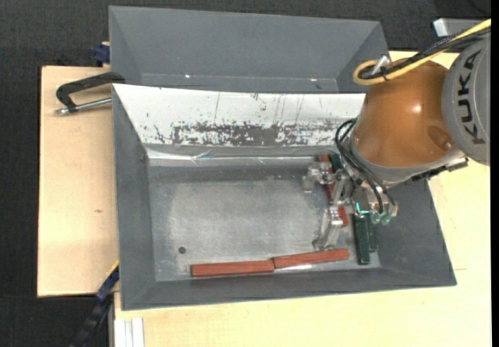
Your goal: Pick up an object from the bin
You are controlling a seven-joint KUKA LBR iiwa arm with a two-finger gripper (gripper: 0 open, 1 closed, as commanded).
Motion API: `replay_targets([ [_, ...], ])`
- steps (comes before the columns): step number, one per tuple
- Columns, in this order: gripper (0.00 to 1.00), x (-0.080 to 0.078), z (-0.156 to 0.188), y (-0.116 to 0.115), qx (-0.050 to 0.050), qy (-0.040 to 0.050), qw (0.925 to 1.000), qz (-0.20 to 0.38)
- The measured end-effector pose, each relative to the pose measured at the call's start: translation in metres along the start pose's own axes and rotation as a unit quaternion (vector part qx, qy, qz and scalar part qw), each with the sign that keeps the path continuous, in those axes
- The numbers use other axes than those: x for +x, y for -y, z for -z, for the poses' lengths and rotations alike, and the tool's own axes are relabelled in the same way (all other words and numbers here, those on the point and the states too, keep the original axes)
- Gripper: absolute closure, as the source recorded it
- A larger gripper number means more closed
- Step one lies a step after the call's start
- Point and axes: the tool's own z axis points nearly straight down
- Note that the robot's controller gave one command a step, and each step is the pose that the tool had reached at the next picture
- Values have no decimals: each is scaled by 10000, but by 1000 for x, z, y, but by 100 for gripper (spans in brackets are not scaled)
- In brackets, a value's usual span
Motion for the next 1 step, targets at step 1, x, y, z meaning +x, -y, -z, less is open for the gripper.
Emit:
replay_targets([
  [1, 0, -1, -38, 22, 0, 21, 9990, 445],
])
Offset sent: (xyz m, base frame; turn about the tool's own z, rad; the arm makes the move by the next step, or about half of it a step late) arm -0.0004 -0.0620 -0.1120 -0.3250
